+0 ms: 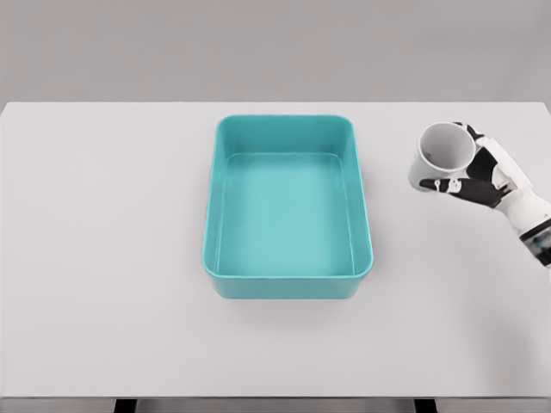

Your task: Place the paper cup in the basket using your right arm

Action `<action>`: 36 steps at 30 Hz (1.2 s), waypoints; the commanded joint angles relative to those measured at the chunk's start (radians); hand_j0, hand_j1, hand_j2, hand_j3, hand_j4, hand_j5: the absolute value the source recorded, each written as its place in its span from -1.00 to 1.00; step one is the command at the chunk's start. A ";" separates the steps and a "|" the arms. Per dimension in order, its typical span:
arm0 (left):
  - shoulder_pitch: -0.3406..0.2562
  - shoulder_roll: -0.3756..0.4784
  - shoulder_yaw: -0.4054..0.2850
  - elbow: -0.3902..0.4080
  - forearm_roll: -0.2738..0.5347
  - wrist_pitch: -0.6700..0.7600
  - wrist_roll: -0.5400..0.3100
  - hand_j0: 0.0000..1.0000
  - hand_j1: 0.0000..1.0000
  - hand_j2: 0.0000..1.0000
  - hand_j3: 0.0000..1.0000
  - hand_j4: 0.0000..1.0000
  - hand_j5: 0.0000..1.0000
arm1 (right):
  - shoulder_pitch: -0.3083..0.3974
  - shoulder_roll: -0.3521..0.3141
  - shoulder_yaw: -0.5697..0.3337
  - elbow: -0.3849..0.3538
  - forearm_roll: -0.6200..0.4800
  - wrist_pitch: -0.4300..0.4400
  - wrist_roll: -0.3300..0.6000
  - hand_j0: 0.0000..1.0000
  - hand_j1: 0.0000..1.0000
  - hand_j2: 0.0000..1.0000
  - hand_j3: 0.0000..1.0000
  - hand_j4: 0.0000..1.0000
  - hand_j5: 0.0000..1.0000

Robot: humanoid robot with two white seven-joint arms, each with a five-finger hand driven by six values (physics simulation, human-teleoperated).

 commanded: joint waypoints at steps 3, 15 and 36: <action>0.000 0.000 0.000 0.000 0.000 0.000 0.000 1.00 1.00 1.00 1.00 1.00 1.00 | -0.009 0.001 0.001 -0.050 -0.005 0.004 0.000 0.28 0.28 0.28 0.28 0.28 0.28; 0.000 0.000 0.000 0.000 0.000 0.000 0.000 1.00 1.00 1.00 1.00 1.00 1.00 | -0.064 0.002 0.059 -0.070 -0.002 0.002 0.000 0.28 0.28 0.28 0.28 0.28 0.28; 0.000 0.000 0.000 0.000 0.000 0.000 0.000 1.00 1.00 1.00 1.00 1.00 1.00 | -0.198 0.090 0.227 -0.076 0.134 0.009 0.000 0.28 0.28 0.28 0.28 0.28 0.28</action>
